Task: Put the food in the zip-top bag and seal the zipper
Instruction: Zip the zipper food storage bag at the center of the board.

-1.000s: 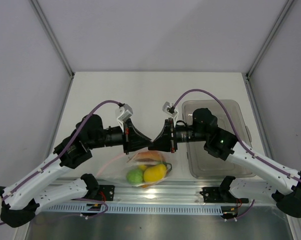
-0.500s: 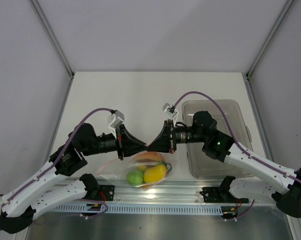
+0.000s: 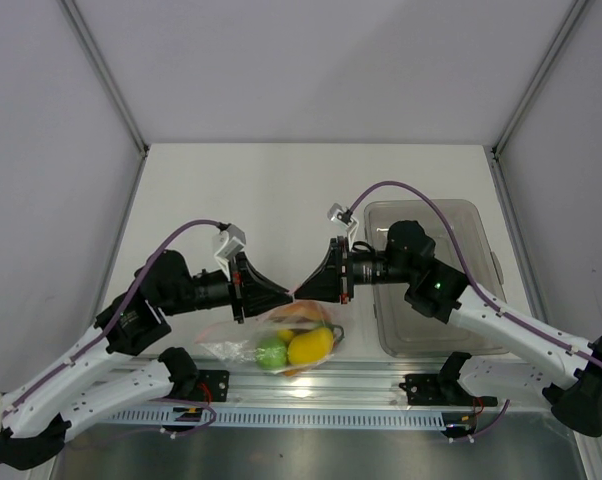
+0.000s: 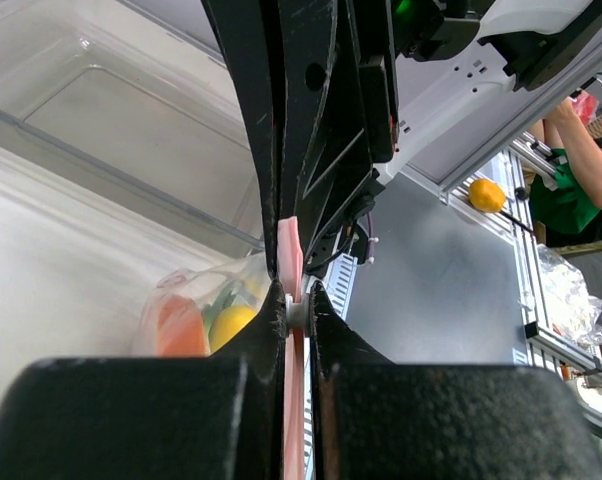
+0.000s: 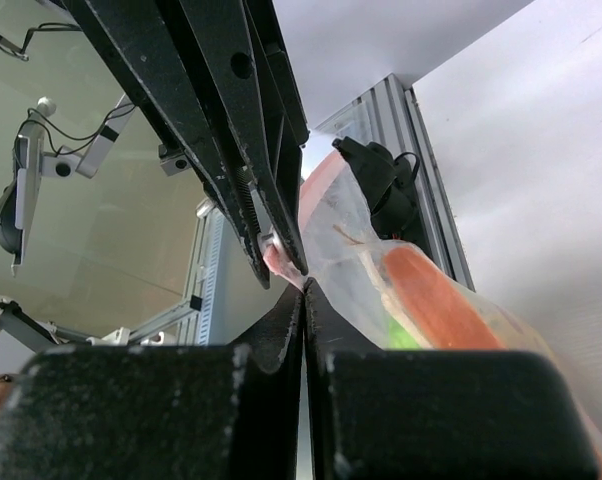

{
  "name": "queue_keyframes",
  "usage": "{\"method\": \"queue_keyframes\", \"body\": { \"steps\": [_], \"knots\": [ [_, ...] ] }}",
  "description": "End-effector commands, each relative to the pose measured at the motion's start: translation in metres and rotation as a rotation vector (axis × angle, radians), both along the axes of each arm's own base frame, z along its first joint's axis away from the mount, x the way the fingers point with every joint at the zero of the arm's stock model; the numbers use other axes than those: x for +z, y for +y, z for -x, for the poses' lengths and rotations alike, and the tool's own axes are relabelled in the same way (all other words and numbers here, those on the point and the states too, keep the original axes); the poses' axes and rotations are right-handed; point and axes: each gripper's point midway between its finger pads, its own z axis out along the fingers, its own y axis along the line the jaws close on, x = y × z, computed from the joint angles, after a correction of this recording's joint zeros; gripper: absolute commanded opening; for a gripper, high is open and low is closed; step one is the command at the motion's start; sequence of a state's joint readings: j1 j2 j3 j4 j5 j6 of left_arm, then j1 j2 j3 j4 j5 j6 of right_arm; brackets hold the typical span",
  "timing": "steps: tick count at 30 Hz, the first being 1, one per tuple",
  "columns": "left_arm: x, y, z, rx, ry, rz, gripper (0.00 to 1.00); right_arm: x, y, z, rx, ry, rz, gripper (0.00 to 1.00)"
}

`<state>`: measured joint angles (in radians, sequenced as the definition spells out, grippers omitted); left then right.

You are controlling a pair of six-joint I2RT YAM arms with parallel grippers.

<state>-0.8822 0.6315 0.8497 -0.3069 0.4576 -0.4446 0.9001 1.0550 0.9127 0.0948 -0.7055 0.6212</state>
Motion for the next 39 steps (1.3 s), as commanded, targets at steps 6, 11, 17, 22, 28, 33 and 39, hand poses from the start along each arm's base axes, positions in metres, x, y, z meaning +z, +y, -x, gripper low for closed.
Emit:
{"method": "queue_keyframes", "body": {
  "steps": [6, 11, 17, 22, 28, 33, 39],
  "knots": [
    [-0.026, 0.014, 0.009, 0.02, 0.086, -0.095, 0.0, 0.028, -0.007, -0.009, -0.024, -0.124, -0.078, 0.0],
    [-0.016, 0.011, 0.009, 0.004, 0.081, -0.093, 0.01, 0.024, -0.011, 0.009, 0.113, -0.219, -0.049, 0.01],
    [-0.003, 0.004, 0.01, -0.036, 0.068, -0.09, 0.01, 0.015, -0.016, 0.008, 0.173, -0.336, 0.115, 0.4],
    [0.001, 0.001, 0.012, -0.062, 0.062, -0.079, 0.01, 0.002, -0.015, 0.0, 0.203, -0.314, 0.248, 0.41],
    [0.002, 0.002, 0.013, -0.065, 0.051, -0.074, 0.01, -0.007, -0.007, -0.003, 0.243, -0.317, 0.272, 0.39],
    [0.004, 0.003, 0.015, -0.068, 0.043, -0.074, 0.01, -0.012, -0.006, 0.003, 0.279, -0.303, 0.262, 0.34],
    [0.003, 0.003, 0.014, -0.068, 0.043, -0.074, 0.01, -0.006, -0.001, 0.016, 0.332, -0.3, 0.212, 0.29]
  ]
}}
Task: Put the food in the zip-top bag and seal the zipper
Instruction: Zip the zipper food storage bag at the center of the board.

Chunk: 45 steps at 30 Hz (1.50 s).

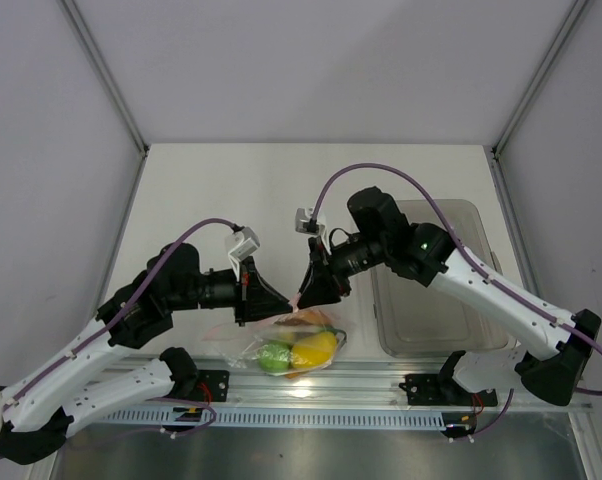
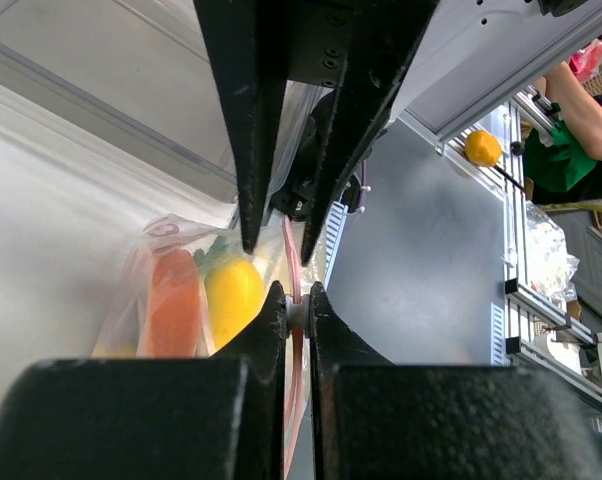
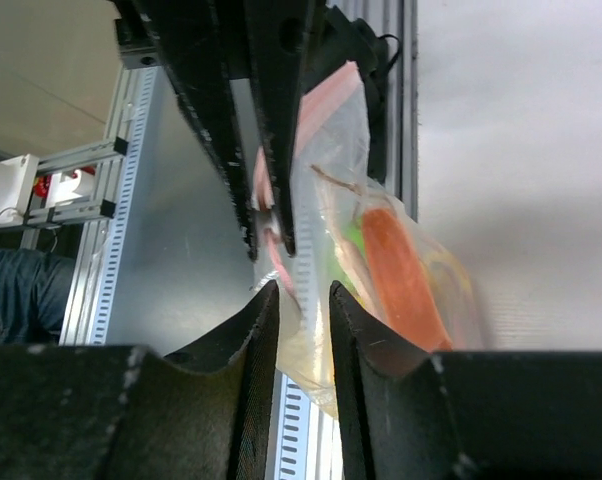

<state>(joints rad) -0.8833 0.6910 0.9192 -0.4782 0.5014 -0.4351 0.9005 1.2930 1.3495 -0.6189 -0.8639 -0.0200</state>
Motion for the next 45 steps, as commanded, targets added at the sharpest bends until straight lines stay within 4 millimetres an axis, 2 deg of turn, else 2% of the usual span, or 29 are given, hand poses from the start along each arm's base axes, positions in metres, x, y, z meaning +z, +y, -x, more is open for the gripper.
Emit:
{"method": "queue_keyframes", "body": {
  "steps": [1, 10, 11, 14, 17, 20, 21, 22, 24, 30, 34, 45],
  "knots": [
    [0.023, 0.001, 0.004, -0.023, -0.055, 0.052, 0.01, 0.013, 0.004, 0.014, 0.073, -0.009, -0.062, 0.29],
    [0.021, 0.001, 0.004, -0.02, -0.052, 0.048, 0.0, 0.01, 0.012, 0.021, 0.115, 0.006, -0.064, 0.2],
    [0.021, 0.001, 0.004, -0.02, -0.053, 0.048, 0.01, 0.01, 0.013, 0.022, 0.12, 0.008, -0.064, 0.18],
    [0.02, 0.0, 0.004, -0.026, -0.049, 0.045, 0.01, 0.01, 0.016, 0.021, 0.115, 0.005, -0.066, 0.0],
    [0.02, 0.001, 0.003, -0.017, -0.049, 0.042, 0.01, 0.008, 0.019, 0.016, 0.081, -0.016, -0.061, 0.0],
    [0.017, 0.002, 0.003, -0.012, -0.044, 0.038, 0.01, 0.007, 0.021, -0.001, -0.036, -0.03, -0.063, 0.0],
    [0.017, 0.003, 0.003, -0.008, -0.043, 0.036, 0.01, 0.016, 0.022, -0.006, -0.065, -0.052, -0.105, 0.0],
    [0.017, 0.004, 0.003, -0.004, -0.042, 0.036, 0.01, 0.011, 0.021, -0.008, -0.093, -0.025, -0.097, 0.0],
    [0.015, 0.006, 0.003, 0.009, -0.038, 0.026, 0.01, 0.017, 0.021, -0.017, -0.144, -0.033, -0.128, 0.0],
    [0.011, 0.015, 0.002, 0.049, -0.025, 0.004, 0.01, 0.029, 0.016, -0.028, -0.266, -0.024, -0.184, 0.0],
    [0.019, 0.02, 0.004, 0.063, -0.019, 0.005, 0.01, 0.036, 0.01, -0.039, -0.35, -0.029, -0.203, 0.0],
    [0.026, 0.038, 0.007, 0.121, -0.012, -0.036, 0.01, 0.024, 0.005, -0.051, -0.423, -0.037, -0.183, 0.0]
  ]
}}
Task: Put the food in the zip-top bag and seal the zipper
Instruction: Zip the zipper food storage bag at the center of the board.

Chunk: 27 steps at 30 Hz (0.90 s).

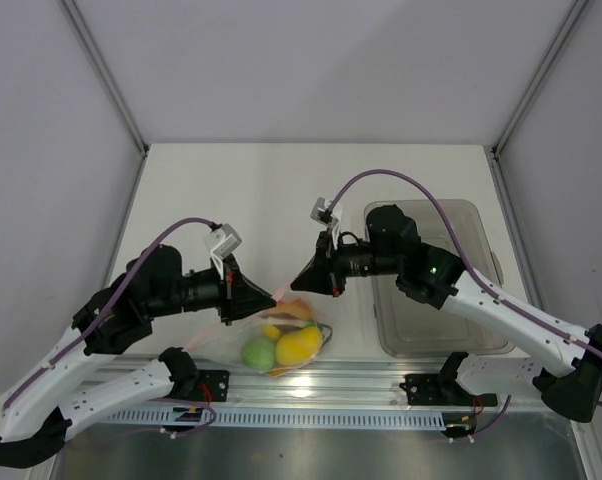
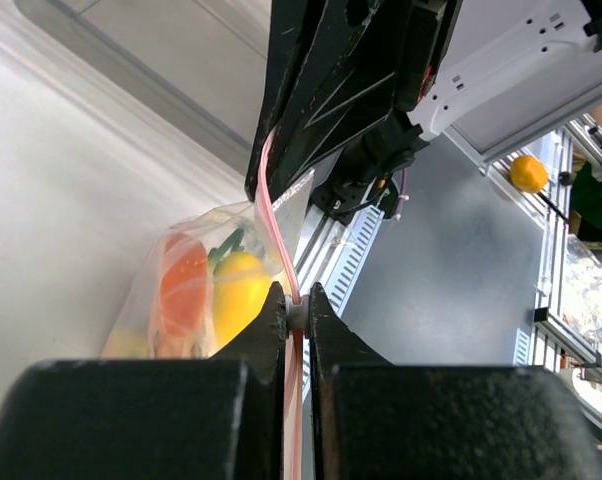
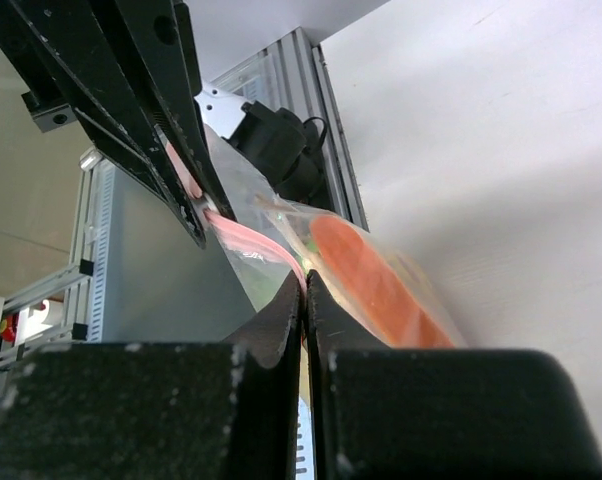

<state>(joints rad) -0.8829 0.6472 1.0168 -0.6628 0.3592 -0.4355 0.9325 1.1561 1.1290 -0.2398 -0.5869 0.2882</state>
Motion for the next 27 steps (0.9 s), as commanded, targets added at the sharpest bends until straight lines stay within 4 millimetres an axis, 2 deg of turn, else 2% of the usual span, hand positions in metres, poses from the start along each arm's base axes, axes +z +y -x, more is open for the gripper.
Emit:
{"method": "queue_keyframes", "body": {
  "steps": [1, 6, 22, 27],
  "knots": [
    [0.015, 0.012, 0.012, -0.008, -0.009, 0.014, 0.01, 0.016, -0.009, -0.025, -0.127, -0.072, -0.037, 0.0],
    [0.01, 0.02, 0.014, 0.014, 0.005, -0.006, 0.01, 0.022, -0.016, -0.026, -0.15, -0.087, -0.042, 0.0],
    [0.003, 0.049, 0.024, 0.09, 0.027, -0.031, 0.01, 0.008, -0.035, -0.05, -0.255, -0.075, -0.002, 0.0],
    [-0.002, 0.067, 0.02, 0.194, 0.05, -0.047, 0.01, 0.003, -0.046, -0.063, -0.31, -0.063, -0.001, 0.0]
  ]
}}
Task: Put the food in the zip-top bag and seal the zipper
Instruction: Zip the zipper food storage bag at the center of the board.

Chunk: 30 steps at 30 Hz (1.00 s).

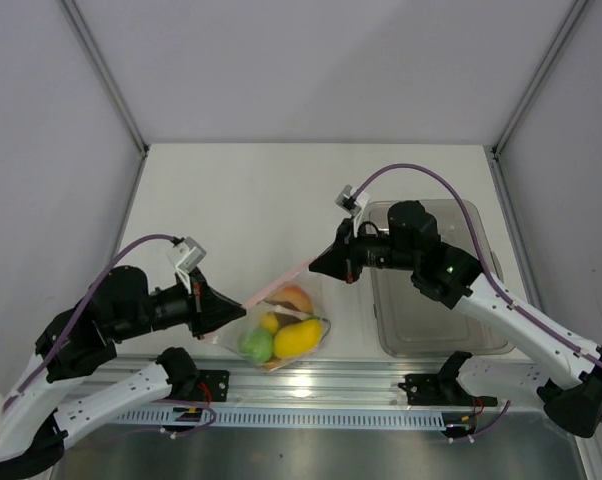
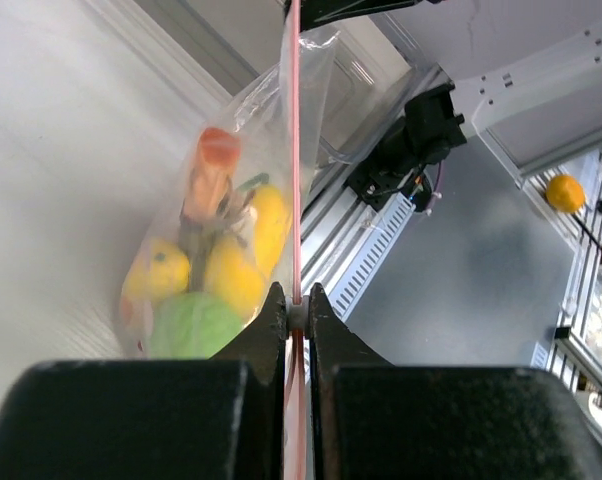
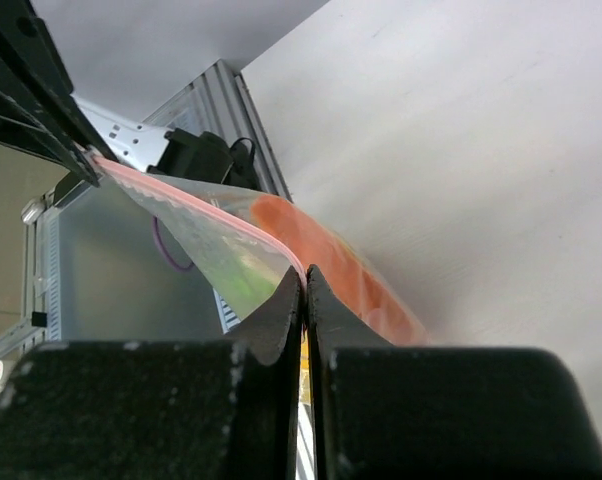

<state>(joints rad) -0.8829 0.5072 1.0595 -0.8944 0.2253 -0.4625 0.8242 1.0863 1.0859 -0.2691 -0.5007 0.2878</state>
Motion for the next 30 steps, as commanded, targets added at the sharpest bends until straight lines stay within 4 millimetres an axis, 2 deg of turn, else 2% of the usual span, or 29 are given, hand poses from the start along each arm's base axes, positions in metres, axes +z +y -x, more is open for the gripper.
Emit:
{"method": "queue_keyframes", "body": {
  "steps": [1, 9, 18, 30],
  "knots": [
    [0.007, 0.022, 0.006, 0.078, 0.023, 0.012, 0.01, 0.007, -0.016, -0.026, -0.128, -0.048, -0.017, 0.0],
    [0.005, 0.053, 0.001, 0.237, 0.024, 0.01, 0.01, 0.001, -0.021, -0.034, -0.14, -0.032, -0.018, 0.0],
    [0.006, 0.077, 0.002, 0.331, 0.011, 0.05, 0.0, 0.001, -0.021, -0.035, -0.136, -0.028, -0.02, 0.0],
    [0.008, 0.098, 0.009, 0.385, 0.004, 0.073, 0.01, 0.004, -0.01, -0.018, -0.091, -0.035, -0.021, 0.0]
  ]
}}
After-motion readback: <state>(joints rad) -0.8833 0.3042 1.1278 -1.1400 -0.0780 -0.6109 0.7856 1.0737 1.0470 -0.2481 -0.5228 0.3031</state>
